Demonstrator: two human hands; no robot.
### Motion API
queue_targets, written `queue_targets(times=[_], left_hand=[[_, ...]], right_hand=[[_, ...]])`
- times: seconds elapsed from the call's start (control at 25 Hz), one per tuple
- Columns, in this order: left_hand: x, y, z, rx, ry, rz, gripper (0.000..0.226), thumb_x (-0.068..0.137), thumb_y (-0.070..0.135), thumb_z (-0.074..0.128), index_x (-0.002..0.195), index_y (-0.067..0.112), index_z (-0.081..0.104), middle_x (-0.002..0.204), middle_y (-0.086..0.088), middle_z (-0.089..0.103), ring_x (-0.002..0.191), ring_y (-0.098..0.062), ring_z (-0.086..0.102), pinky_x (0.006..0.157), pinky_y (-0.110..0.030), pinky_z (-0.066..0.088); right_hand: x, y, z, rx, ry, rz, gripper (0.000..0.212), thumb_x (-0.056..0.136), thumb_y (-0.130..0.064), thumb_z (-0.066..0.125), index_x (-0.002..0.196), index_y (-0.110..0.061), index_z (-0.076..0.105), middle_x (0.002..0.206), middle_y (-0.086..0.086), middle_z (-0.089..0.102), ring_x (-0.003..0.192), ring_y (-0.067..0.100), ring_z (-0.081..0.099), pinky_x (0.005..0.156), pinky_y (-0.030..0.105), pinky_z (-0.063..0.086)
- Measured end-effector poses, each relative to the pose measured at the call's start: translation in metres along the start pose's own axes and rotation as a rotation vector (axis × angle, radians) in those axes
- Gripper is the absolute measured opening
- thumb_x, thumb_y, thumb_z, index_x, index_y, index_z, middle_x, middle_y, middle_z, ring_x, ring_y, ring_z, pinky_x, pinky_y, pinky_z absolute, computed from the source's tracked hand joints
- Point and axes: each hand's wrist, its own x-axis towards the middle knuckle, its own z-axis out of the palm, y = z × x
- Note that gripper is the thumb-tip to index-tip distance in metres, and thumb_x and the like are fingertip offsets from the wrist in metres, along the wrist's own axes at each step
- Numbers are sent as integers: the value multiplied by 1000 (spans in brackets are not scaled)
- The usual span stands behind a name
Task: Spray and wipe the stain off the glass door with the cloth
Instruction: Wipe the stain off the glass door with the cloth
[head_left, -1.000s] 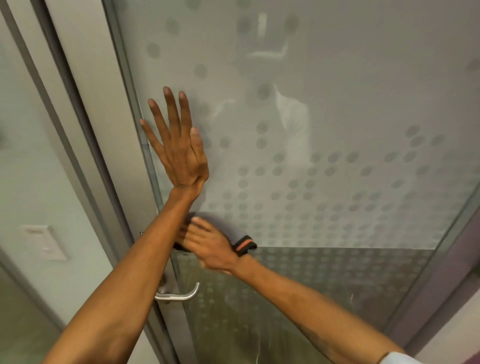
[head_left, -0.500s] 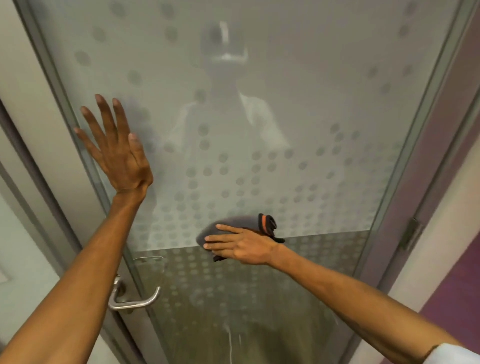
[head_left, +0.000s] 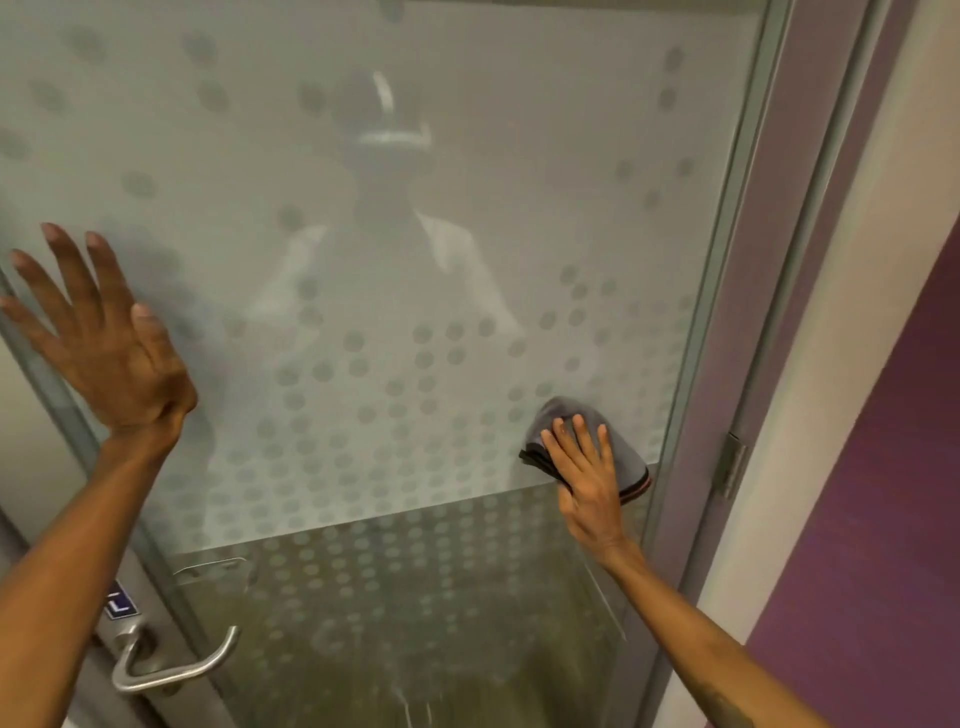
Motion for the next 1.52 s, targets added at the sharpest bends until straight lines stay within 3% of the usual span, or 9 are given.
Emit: queue_targets(times=[0.16, 0.32, 0.48, 0.64, 0.84, 1.04, 1.2, 1.36, 1.52], left_hand=[[6, 2, -2, -96, -109, 0, 60, 109, 35, 16, 166, 21, 9, 174, -5, 14, 160, -34, 16, 123, -65, 22], [4, 17, -14, -32, -136, -26, 60, 110, 35, 17, 166, 17, 9, 173, -11, 13, 160, -38, 14, 123, -66, 20], [-2, 40, -27, 28, -99, -40, 63, 110, 46, 7, 163, 12, 13, 169, -27, 12, 157, -51, 12, 121, -72, 15], [-3, 47, -28, 105, -77, -48, 73, 109, 49, 5, 162, 2, 19, 169, -28, 14, 155, -54, 11, 119, -76, 11], [-2, 45, -26, 161, -23, -3, 70, 109, 48, 6, 163, 6, 18, 170, -23, 16, 155, -54, 11, 119, -77, 8], [-2, 46, -23, 232, 23, 22, 70, 108, 49, 6, 164, 8, 19, 170, -21, 17, 155, -53, 13, 121, -74, 8], [-1, 50, -27, 265, 5, 44, 71, 107, 51, 6, 164, 9, 17, 171, -19, 17, 156, -49, 12, 125, -63, -1], [-1, 51, -31, 279, 7, 59, 71, 107, 51, 6, 164, 10, 16, 172, -16, 15, 159, -33, 0, 126, -51, -11], [1, 46, -30, 294, 13, 56, 68, 107, 49, 8, 165, 12, 13, 173, -12, 13, 157, -20, -13, 126, -48, -14]], right_hand=[[-3, -4, -3, -42, -98, 20, 73, 102, -44, 49, 163, -32, 11, 171, -11, 5, 160, 17, 5, 127, 42, 11], [22, 18, -11, -197, -70, -110, 85, 97, -53, 53, 164, -24, 8, 172, -6, 5, 160, 18, 6, 128, 41, 7], [25, 6, 14, -186, -35, -64, 84, 101, -64, 35, 163, -20, -2, 171, 0, -9, 159, 23, -8, 129, 49, -4], [23, -15, 30, -104, 77, 137, 73, 105, -57, 26, 163, -23, -3, 171, -4, -10, 159, 20, -9, 128, 47, -2], [87, -75, 32, 264, 439, 723, 65, 107, -52, 29, 162, -32, 2, 171, -9, 2, 160, 19, 2, 129, 49, 6], [176, -124, 11, 434, 684, 1022, 62, 107, -42, 34, 160, -12, 25, 169, 4, 22, 159, 24, 12, 126, 50, 15], [210, -200, 11, 393, 520, 736, 66, 105, -42, 38, 162, -11, 22, 171, 4, 13, 160, 23, 5, 130, 46, 8], [181, -182, 15, 372, 385, 377, 75, 100, -38, 53, 162, -23, 14, 172, 6, 0, 160, 29, -1, 130, 49, 3], [167, -166, 18, 229, 319, 332, 74, 101, -44, 53, 161, -16, 20, 172, 0, -4, 160, 28, -3, 129, 51, 0]])
